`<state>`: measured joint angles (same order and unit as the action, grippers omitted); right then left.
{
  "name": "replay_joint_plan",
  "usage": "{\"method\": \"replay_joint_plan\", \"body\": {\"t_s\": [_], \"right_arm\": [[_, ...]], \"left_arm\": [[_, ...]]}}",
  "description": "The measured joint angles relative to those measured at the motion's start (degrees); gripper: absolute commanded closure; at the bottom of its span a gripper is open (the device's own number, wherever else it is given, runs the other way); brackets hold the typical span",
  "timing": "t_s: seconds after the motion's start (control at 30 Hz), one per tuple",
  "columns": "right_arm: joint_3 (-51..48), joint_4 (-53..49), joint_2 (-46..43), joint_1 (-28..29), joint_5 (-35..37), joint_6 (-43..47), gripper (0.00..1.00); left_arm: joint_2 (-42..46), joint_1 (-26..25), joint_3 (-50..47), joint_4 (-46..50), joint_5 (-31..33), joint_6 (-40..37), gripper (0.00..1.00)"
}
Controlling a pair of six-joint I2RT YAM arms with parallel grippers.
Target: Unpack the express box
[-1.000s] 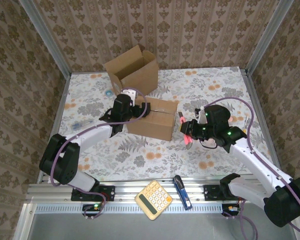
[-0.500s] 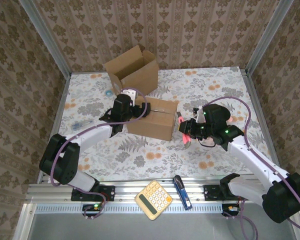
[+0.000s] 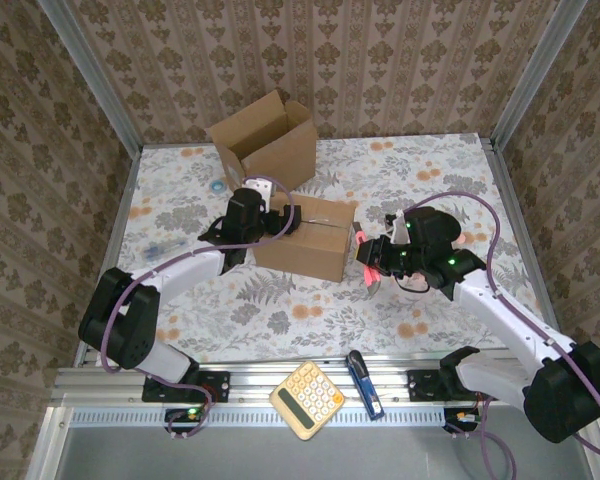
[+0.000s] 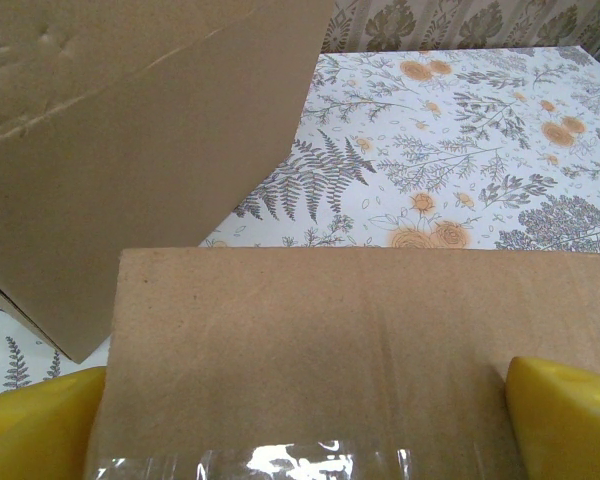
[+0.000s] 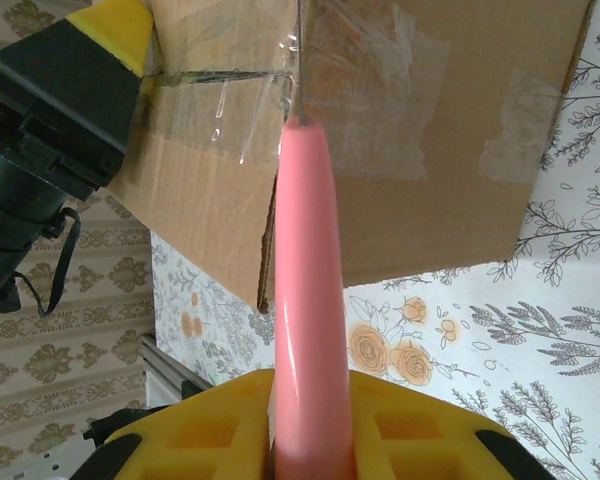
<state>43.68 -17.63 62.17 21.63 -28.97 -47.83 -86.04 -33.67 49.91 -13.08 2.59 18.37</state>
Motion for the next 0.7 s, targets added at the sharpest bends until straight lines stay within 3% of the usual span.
{"method": "replay_joint_plan", "body": {"t_s": [0.7], "right_arm": [[0.0,1.2,1.3,-0.1,-0.7,-0.2,1.00]], "left_arm": [[0.0,0.0,-0.1,0.0,0.0,0.0,0.04]]}}
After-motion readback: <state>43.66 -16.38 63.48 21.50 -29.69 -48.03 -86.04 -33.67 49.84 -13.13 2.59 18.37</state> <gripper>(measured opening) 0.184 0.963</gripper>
